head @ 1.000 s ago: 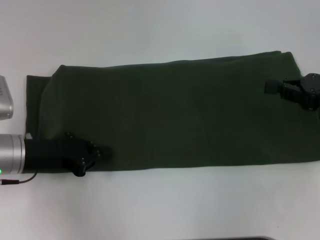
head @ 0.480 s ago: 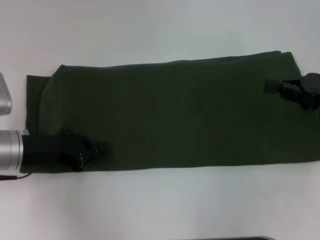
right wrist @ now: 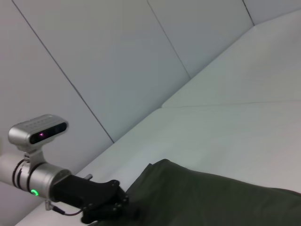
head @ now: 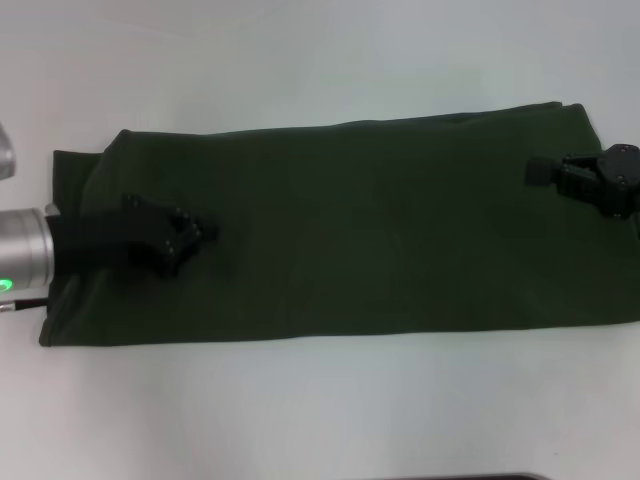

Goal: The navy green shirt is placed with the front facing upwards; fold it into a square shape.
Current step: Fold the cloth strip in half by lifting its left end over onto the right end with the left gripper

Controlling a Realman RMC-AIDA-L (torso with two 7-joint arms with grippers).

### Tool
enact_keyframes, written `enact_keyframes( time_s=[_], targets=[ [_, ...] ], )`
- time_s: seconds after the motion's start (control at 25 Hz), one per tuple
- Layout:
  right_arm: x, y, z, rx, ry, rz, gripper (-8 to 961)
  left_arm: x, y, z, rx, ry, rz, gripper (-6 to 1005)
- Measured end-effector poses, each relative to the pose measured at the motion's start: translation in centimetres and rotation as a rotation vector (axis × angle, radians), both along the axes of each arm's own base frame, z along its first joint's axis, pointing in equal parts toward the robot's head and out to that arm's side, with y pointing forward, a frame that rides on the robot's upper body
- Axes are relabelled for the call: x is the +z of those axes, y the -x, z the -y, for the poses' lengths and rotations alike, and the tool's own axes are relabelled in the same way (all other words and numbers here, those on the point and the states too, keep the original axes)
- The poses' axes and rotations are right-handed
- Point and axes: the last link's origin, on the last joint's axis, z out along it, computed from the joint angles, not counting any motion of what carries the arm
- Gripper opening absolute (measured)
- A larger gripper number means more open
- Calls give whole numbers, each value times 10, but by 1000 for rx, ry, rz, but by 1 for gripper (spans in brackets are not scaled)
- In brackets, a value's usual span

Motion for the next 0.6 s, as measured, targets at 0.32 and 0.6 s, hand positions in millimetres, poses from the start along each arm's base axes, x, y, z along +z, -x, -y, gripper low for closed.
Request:
enact_keyframes(
  time_s=[0.32, 0.6],
  targets=[
    [-1, -2, 2, -7, 3, 0, 20, -8, 10, -16, 67, -67, -70, 72],
    [-1, -2, 2, -7, 4, -1, 19, -11, 21, -21, 118, -111, -115, 76]
  ],
)
